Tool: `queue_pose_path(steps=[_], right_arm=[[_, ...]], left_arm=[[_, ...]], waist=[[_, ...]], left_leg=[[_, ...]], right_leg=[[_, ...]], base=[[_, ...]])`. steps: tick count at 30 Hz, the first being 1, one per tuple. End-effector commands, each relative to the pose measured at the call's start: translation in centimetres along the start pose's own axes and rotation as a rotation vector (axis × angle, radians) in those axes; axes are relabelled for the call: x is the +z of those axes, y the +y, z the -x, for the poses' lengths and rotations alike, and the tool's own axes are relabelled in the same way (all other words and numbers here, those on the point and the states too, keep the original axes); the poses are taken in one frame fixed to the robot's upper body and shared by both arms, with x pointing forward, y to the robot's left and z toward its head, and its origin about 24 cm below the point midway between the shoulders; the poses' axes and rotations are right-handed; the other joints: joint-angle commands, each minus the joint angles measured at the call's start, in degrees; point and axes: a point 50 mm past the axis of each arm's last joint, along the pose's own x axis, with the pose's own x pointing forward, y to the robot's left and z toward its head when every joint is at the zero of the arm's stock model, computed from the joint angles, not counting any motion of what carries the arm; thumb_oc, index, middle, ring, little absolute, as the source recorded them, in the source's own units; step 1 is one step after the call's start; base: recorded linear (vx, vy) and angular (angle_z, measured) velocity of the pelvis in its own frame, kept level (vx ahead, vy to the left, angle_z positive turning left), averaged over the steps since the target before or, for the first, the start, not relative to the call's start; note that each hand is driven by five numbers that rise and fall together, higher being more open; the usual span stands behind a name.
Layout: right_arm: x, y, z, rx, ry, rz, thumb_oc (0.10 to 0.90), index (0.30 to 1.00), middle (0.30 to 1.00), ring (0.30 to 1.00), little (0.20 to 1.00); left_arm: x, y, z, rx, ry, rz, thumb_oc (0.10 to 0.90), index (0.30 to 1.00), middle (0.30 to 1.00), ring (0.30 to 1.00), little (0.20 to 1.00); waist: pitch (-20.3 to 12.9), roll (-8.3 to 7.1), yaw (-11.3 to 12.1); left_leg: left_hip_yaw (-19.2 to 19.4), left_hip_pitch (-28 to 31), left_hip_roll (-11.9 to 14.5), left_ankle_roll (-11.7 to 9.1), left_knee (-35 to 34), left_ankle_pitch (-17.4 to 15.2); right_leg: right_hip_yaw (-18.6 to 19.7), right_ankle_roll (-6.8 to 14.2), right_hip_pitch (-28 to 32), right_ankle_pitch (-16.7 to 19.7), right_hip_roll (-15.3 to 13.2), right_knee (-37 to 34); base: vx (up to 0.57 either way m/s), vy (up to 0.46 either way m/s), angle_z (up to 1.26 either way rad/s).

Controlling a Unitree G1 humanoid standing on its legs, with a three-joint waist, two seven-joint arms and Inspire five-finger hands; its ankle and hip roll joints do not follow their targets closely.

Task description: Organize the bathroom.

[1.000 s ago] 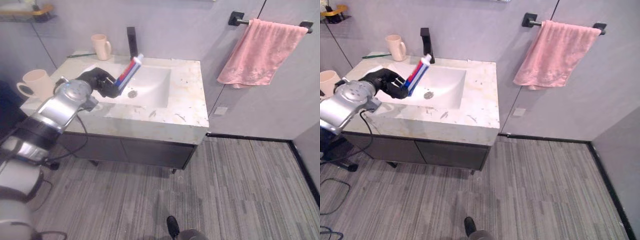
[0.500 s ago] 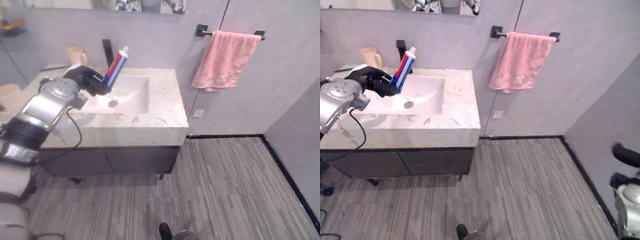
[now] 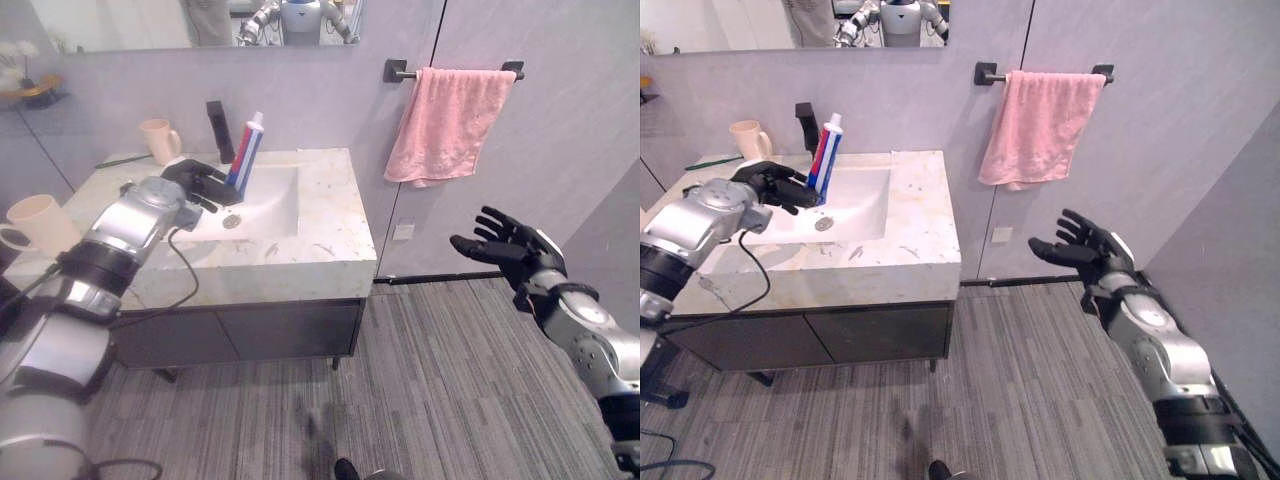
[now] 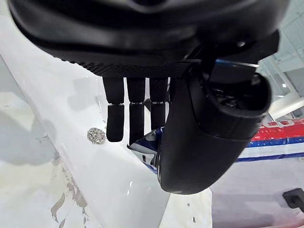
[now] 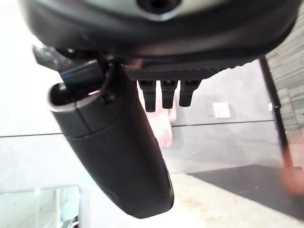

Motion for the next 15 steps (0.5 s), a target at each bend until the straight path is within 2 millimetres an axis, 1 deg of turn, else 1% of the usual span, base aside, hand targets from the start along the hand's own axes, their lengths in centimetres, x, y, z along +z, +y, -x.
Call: queue_pose_path(steps=[1,3,5,6,7,9,15], right_arm=[[8.2,0.9,-0.4,0.036,-0.296,0.017,0.800,0.900,0.900,0.900,0.900],[9.0,1.9,-0.8,0.047,-0.327,0.030,0.800,0.900,0.900,0.900,0.900],[9.5,2.3,-1.0,0.054,-0.348,0.035,0.800,0.900,0.900,0.900,0.900],[10.2,3.0,-1.2,0.059,-0.367,0.039,0.800,0.900,0.900,0.900,0.900],[10.3,3.1,-1.2,0.060,-0.372,0.042,0.800,0.900,0.900,0.900,0.900],[11.3,4.1,-1.4,0.071,-0.398,0.050,0.800,0.900,0.900,0.900,0.900],[12.5,5.9,-1.9,0.117,-0.423,-0.007,0.800,0.900,0.900,0.900,0.900]], left_arm=[[8.6,3.4,2.0,0.163,-0.307,-0.014,0.400,0.300,0.300,0.300,0.300],[8.5,2.5,1.8,0.141,-0.309,-0.022,0.400,0.300,0.300,0.300,0.300],[8.5,2.1,1.7,0.128,-0.312,-0.022,0.400,0.300,0.300,0.300,0.300],[8.5,1.6,1.6,0.116,-0.313,-0.027,0.400,0.300,0.300,0.300,0.300],[8.5,1.5,1.5,0.114,-0.314,-0.029,0.400,0.300,0.300,0.300,0.300],[8.6,0.7,1.5,0.090,-0.326,-0.037,0.400,0.300,0.300,0.300,0.300],[9.5,-0.4,1.6,0.050,-0.363,-0.051,0.400,0.300,0.300,0.300,0.300]], waist=[[-5.8,-0.19,2.5],[-5.9,-0.46,3.0],[-6.0,-0.62,3.3],[-6.1,-0.74,3.7],[-6.1,-0.75,3.7],[-6.3,-0.97,4.2],[-6.7,-0.98,5.0]], left_leg=[[-0.2,-1.7,1.2,-1.2,0.1,-2.2],[-0.3,-1.9,1.1,-1.2,0.1,-2.0],[-0.4,-2.1,1.2,-1.3,0.1,-1.7],[-0.5,-2.3,1.1,-1.2,0.1,-1.7],[-0.5,-2.4,1.0,-1.2,0.1,-1.7],[-0.8,-2.5,1.0,-1.2,0.2,-1.6],[-1.4,-2.7,1.0,-1.3,0.2,-1.4]], right_leg=[[-6.2,6.9,-0.7,-6.7,-0.6,5.4],[-6.2,6.8,-0.7,-6.6,-0.6,5.5],[-6.1,6.7,-0.9,-6.3,-0.5,5.4],[-6.0,6.6,-1.0,-6.2,-0.5,5.3],[-6.0,6.6,-1.0,-6.2,-0.5,5.3],[-6.1,6.5,-0.9,-6.1,-0.5,5.2],[-6.3,6.3,-0.7,-6.0,-0.5,4.9]], base=[[0.00,0.000,0.00],[0.00,0.000,0.00],[0.00,0.000,0.00],[0.00,0.000,0.00],[0.00,0.000,0.00],[0.00,0.000,0.00],[0.00,-0.002,0.01]])
